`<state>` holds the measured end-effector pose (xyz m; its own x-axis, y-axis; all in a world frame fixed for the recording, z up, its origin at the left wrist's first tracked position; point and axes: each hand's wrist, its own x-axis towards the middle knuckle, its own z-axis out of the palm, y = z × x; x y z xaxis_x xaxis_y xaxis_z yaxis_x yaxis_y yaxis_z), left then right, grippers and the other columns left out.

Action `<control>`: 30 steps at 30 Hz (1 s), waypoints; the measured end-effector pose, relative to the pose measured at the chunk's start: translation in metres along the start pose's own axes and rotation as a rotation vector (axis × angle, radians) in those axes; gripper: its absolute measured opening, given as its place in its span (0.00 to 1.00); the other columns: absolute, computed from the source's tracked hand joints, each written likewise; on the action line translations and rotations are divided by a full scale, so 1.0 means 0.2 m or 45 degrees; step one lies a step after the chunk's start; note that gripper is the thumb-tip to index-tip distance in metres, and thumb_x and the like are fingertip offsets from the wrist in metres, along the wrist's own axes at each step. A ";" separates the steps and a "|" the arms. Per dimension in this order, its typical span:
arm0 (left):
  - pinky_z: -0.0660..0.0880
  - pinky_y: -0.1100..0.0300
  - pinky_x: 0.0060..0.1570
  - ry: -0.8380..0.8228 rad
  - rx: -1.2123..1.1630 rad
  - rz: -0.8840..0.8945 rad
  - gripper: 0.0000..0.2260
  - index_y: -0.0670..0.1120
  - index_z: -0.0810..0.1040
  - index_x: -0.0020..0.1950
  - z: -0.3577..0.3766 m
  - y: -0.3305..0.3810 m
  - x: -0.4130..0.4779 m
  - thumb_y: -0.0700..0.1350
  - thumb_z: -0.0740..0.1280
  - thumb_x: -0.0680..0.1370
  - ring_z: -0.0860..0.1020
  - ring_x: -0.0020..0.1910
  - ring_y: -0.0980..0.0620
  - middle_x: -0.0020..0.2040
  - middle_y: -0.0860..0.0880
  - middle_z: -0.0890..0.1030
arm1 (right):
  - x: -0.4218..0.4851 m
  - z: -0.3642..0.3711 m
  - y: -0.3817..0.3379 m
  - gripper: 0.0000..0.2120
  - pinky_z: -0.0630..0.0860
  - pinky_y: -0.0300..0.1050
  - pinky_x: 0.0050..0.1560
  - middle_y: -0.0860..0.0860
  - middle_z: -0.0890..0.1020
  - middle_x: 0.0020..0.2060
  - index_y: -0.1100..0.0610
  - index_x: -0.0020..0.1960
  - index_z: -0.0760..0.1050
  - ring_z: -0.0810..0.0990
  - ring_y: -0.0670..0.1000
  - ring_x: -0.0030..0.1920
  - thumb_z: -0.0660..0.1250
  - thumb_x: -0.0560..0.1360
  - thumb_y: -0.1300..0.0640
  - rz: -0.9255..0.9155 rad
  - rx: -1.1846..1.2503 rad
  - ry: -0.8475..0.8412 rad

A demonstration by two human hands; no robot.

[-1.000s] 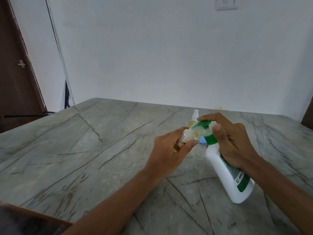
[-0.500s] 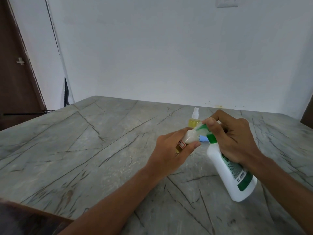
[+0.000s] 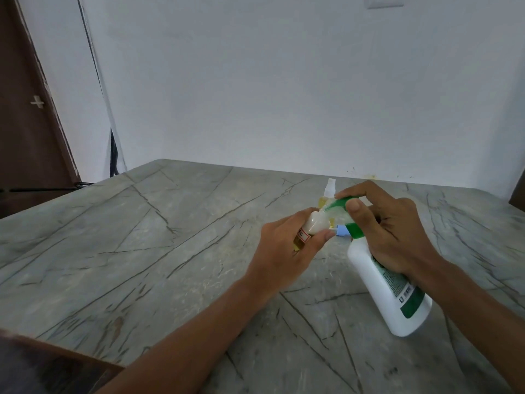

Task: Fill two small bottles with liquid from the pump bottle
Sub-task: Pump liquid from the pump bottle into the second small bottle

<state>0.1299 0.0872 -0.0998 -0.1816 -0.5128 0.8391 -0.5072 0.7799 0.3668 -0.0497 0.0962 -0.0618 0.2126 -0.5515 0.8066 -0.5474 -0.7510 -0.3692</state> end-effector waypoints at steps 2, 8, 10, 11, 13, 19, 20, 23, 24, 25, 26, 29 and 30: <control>0.68 0.78 0.34 -0.010 0.004 0.016 0.16 0.41 0.79 0.59 0.00 0.00 0.00 0.50 0.70 0.75 0.73 0.33 0.66 0.41 0.52 0.81 | 0.00 0.00 0.00 0.22 0.61 0.27 0.23 0.47 0.76 0.23 0.51 0.48 0.76 0.70 0.45 0.20 0.55 0.77 0.34 0.030 -0.019 -0.003; 0.73 0.75 0.36 -0.076 -0.006 0.097 0.18 0.40 0.78 0.59 0.02 -0.01 -0.02 0.50 0.69 0.75 0.77 0.37 0.57 0.43 0.49 0.83 | 0.00 -0.02 0.00 0.21 0.62 0.28 0.22 0.48 0.76 0.20 0.55 0.40 0.75 0.72 0.46 0.21 0.60 0.75 0.38 0.064 -0.047 -0.003; 0.73 0.74 0.36 -0.079 0.004 0.097 0.18 0.40 0.78 0.60 0.02 -0.01 -0.02 0.51 0.69 0.76 0.78 0.37 0.57 0.43 0.49 0.83 | 0.00 -0.02 0.00 0.19 0.62 0.28 0.22 0.47 0.76 0.21 0.54 0.40 0.75 0.72 0.45 0.20 0.59 0.76 0.38 0.055 -0.041 0.002; 0.72 0.75 0.35 -0.075 0.011 0.086 0.18 0.40 0.78 0.60 0.02 -0.01 -0.01 0.51 0.69 0.76 0.77 0.36 0.58 0.43 0.50 0.83 | 0.00 -0.02 0.00 0.19 0.62 0.28 0.22 0.45 0.77 0.23 0.52 0.41 0.75 0.72 0.44 0.21 0.58 0.76 0.38 0.040 -0.044 0.002; 0.69 0.77 0.34 -0.044 0.016 0.046 0.17 0.40 0.79 0.59 0.01 0.00 -0.01 0.50 0.69 0.76 0.75 0.33 0.61 0.40 0.53 0.80 | 0.00 -0.01 -0.01 0.20 0.62 0.27 0.24 0.42 0.77 0.24 0.50 0.47 0.76 0.72 0.44 0.22 0.55 0.77 0.35 0.006 -0.036 -0.004; 0.68 0.77 0.33 -0.008 -0.004 0.013 0.18 0.42 0.79 0.59 0.00 0.01 0.00 0.53 0.67 0.76 0.75 0.33 0.60 0.39 0.58 0.76 | -0.01 0.00 0.00 0.25 0.64 0.27 0.25 0.47 0.77 0.23 0.48 0.56 0.75 0.75 0.45 0.24 0.49 0.78 0.32 -0.029 0.023 -0.023; 0.68 0.76 0.32 -0.009 -0.008 0.015 0.18 0.42 0.79 0.59 0.00 0.01 0.00 0.53 0.67 0.76 0.75 0.34 0.58 0.38 0.58 0.77 | -0.01 0.00 0.00 0.24 0.65 0.27 0.25 0.47 0.78 0.24 0.47 0.56 0.75 0.76 0.45 0.25 0.49 0.78 0.32 -0.030 0.021 -0.016; 0.69 0.76 0.32 -0.015 -0.007 0.018 0.18 0.42 0.79 0.58 0.00 0.01 0.00 0.54 0.66 0.76 0.76 0.34 0.56 0.38 0.55 0.79 | -0.01 0.00 0.01 0.24 0.67 0.31 0.24 0.49 0.80 0.27 0.47 0.54 0.75 0.77 0.48 0.26 0.49 0.78 0.32 -0.034 0.006 0.007; 0.68 0.76 0.32 -0.015 -0.006 0.016 0.18 0.42 0.79 0.59 0.00 0.01 0.00 0.54 0.66 0.76 0.75 0.33 0.57 0.38 0.55 0.79 | -0.01 0.00 0.01 0.24 0.66 0.31 0.23 0.50 0.80 0.27 0.47 0.54 0.75 0.76 0.49 0.26 0.49 0.78 0.32 -0.031 0.005 0.014; 0.68 0.77 0.32 -0.012 -0.007 0.015 0.19 0.42 0.79 0.59 0.00 0.01 0.00 0.54 0.66 0.76 0.75 0.32 0.58 0.38 0.55 0.79 | -0.01 0.00 0.01 0.23 0.65 0.30 0.23 0.50 0.79 0.25 0.47 0.53 0.76 0.76 0.49 0.25 0.50 0.78 0.32 -0.026 0.008 0.022; 0.68 0.77 0.32 -0.009 -0.008 0.017 0.18 0.42 0.78 0.59 0.00 0.01 0.00 0.54 0.66 0.76 0.74 0.32 0.60 0.38 0.55 0.79 | -0.01 0.00 0.00 0.22 0.64 0.29 0.24 0.50 0.79 0.24 0.47 0.52 0.76 0.75 0.49 0.24 0.51 0.78 0.32 -0.019 0.007 0.031; 0.69 0.77 0.34 -0.007 -0.014 0.048 0.18 0.41 0.78 0.59 0.00 0.01 0.00 0.52 0.67 0.76 0.76 0.36 0.58 0.40 0.52 0.81 | 0.00 0.00 0.00 0.19 0.63 0.29 0.23 0.51 0.77 0.21 0.45 0.47 0.75 0.73 0.50 0.23 0.55 0.76 0.33 0.008 -0.024 0.057; 0.69 0.77 0.34 -0.009 -0.019 0.064 0.18 0.41 0.78 0.59 0.00 0.01 0.00 0.51 0.68 0.76 0.76 0.37 0.57 0.40 0.51 0.82 | 0.00 0.00 0.00 0.18 0.62 0.29 0.23 0.51 0.76 0.21 0.45 0.46 0.75 0.73 0.49 0.22 0.56 0.76 0.34 0.013 -0.033 0.064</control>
<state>0.1283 0.0894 -0.0990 -0.2128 -0.4750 0.8539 -0.4845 0.8101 0.3300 -0.0510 0.0962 -0.0622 0.1661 -0.5397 0.8253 -0.5704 -0.7353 -0.3661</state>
